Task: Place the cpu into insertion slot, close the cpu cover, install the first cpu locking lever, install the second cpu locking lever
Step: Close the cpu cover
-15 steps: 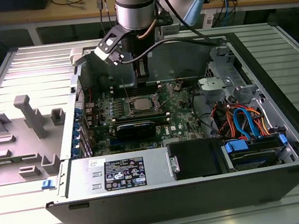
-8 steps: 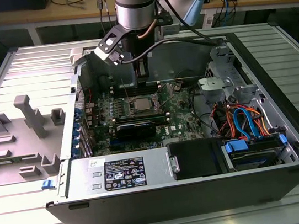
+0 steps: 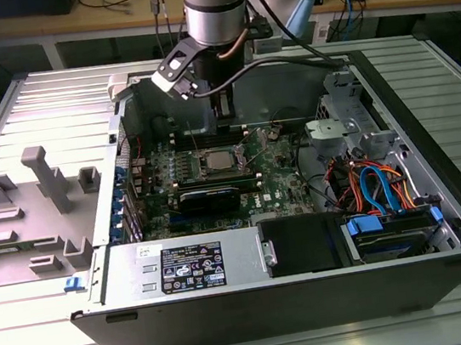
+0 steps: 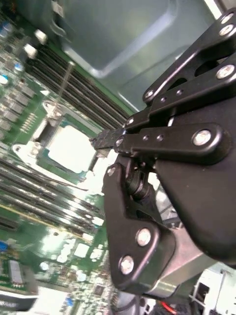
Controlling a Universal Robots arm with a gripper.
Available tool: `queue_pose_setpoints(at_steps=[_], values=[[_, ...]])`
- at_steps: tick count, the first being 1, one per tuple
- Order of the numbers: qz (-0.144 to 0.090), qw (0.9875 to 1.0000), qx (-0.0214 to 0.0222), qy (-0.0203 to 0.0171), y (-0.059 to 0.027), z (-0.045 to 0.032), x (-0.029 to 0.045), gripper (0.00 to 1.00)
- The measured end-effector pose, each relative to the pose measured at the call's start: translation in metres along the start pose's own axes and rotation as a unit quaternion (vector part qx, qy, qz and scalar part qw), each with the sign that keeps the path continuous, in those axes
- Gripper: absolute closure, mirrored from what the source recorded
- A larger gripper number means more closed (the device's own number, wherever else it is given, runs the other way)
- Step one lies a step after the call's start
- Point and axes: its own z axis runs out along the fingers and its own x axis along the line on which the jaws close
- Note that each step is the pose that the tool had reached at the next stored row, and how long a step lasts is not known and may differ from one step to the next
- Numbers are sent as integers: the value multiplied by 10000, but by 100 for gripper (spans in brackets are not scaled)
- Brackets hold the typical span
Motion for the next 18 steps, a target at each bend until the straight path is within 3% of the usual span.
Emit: queue_pose_setpoints(at_steps=[5, 7, 9, 11, 18], values=[[0, 10000, 0, 1, 251, 10, -4, 89], [1, 10000, 0, 0, 419, 19, -7, 89], [0, 10000, 0, 0, 518, 28, -8, 89], [-7, 10000, 0, 0, 677, 51, -11, 89], [-36, 10000, 1, 1, 840, 96, -15, 89]])
